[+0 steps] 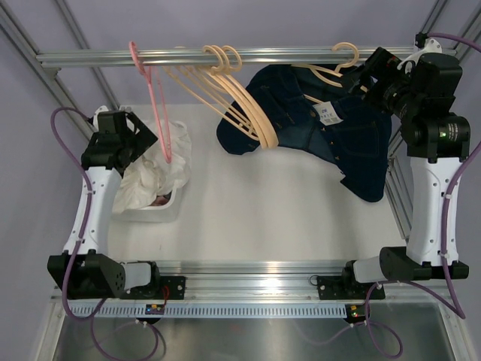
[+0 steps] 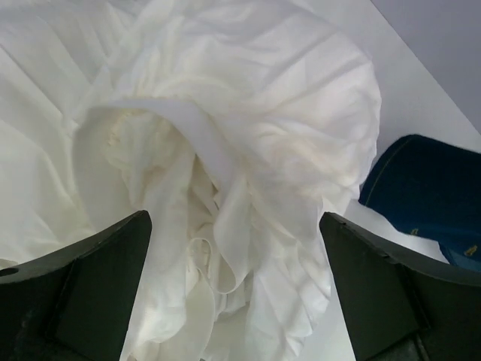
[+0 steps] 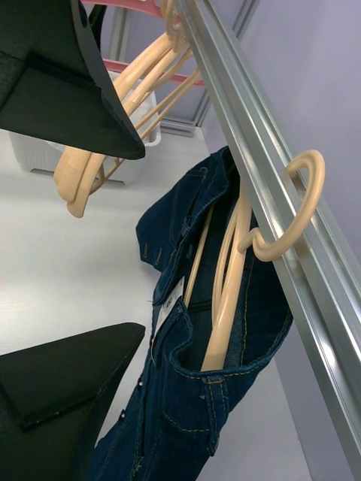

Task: Remove the skirt from the hanger
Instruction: Place the skirt in the bin, then pick up the hanger from the clothesline.

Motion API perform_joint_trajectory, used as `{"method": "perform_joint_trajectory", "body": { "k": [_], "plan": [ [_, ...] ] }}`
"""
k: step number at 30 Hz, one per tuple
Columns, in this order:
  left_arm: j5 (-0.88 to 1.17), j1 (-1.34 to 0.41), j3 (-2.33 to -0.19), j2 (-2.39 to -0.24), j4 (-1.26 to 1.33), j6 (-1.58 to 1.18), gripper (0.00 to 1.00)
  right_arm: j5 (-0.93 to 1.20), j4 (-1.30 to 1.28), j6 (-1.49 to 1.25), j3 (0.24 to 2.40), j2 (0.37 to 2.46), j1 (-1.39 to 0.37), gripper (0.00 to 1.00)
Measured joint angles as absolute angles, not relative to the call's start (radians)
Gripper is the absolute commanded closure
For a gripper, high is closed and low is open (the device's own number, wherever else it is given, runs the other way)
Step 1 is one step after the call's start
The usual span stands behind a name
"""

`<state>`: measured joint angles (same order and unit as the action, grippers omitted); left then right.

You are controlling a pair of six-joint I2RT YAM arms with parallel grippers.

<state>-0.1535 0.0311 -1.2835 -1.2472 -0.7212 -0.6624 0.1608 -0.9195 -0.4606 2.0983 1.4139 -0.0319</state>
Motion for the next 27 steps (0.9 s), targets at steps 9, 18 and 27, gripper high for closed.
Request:
{"method": "perform_joint_trajectory", "body": {
  "k": [9,18,27],
  "plan": [
    [-0.212,0.074,-1.369,-1.294,-0.801,-0.668,0.01,0.186,-0.944,-0.44,2.135,1.398,-0.03,0.01],
    [-0.267,0.086,-1.489,-1.088,-0.9,-0.709,0.01,0.205,-0.968,-0.428,2.15,1.368,-0.03,0.01],
    [-0.216,-0.119,-1.963,-1.09,-0.826,-0.649,0.07,0.223,-0.97,-0.439,2.133,1.342,-0.03,0.0]
  ]
}}
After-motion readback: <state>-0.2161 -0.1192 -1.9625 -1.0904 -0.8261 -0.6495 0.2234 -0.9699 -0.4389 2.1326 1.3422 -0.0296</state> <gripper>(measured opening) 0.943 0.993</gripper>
